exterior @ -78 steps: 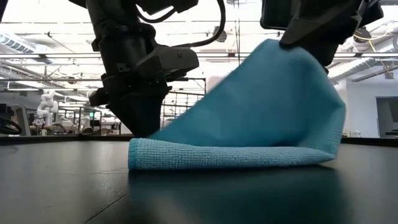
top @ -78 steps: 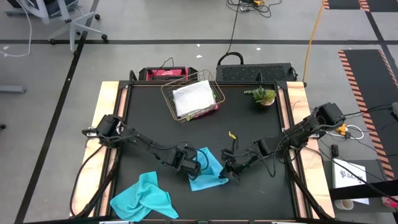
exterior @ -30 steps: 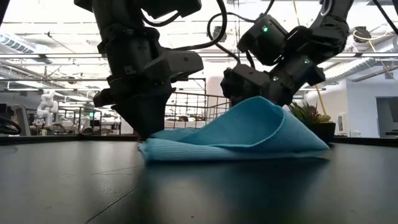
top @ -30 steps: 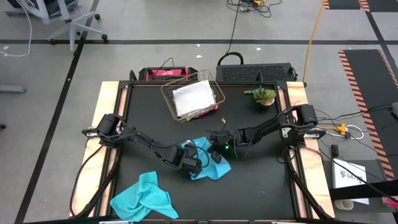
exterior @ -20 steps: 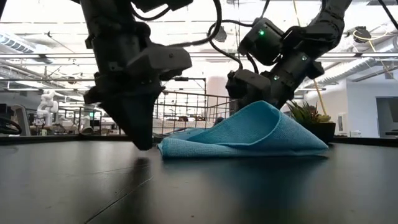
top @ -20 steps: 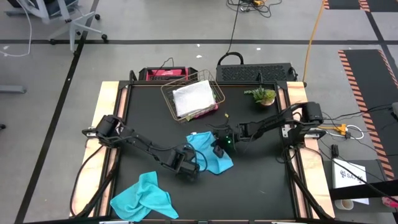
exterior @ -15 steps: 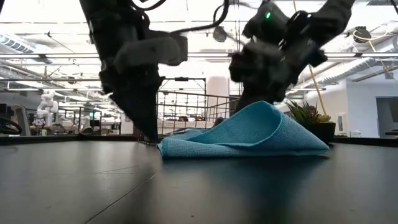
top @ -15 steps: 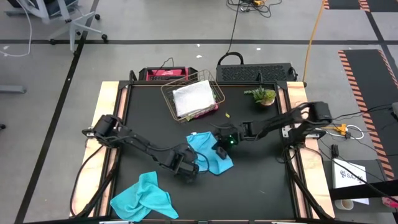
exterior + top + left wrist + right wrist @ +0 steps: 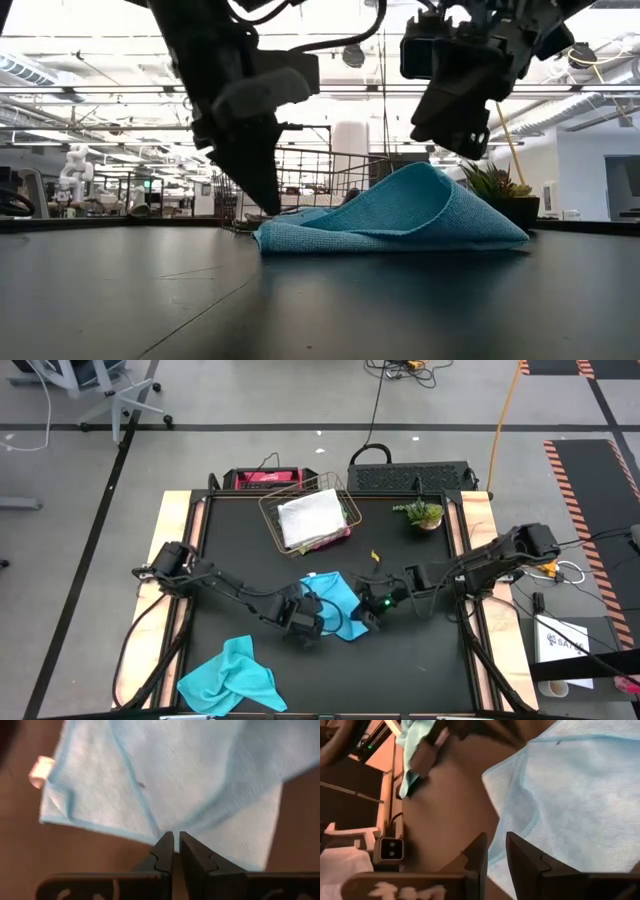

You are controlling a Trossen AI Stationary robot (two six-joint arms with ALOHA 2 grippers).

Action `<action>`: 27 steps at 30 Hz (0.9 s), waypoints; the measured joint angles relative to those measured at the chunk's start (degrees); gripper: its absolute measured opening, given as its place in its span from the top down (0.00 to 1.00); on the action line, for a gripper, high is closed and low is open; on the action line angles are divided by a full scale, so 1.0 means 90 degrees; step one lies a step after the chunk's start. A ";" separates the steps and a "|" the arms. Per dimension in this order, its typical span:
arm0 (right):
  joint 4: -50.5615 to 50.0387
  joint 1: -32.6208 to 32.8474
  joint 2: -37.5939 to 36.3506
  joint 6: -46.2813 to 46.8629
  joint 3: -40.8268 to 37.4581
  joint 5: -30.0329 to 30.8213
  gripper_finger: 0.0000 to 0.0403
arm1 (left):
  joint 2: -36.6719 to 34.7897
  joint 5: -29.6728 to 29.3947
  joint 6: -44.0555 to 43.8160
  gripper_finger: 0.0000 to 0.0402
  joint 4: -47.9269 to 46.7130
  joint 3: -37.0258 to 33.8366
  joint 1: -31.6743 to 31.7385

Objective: Fold microfiber towels
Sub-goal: Fold the right light blue microfiber cloth

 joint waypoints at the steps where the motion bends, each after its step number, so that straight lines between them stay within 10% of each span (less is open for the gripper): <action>1: 0.0007 0.0026 0.0003 0.0006 0.0000 0.0000 0.84 | 0.0000 -0.0041 0.0001 0.92 0.0019 0.0000 0.0047; 27: 0.0818 0.0632 0.0538 0.0613 0.0000 0.0155 1.00 | 0.0017 0.0521 -0.0098 0.92 -0.0655 -0.0004 0.1097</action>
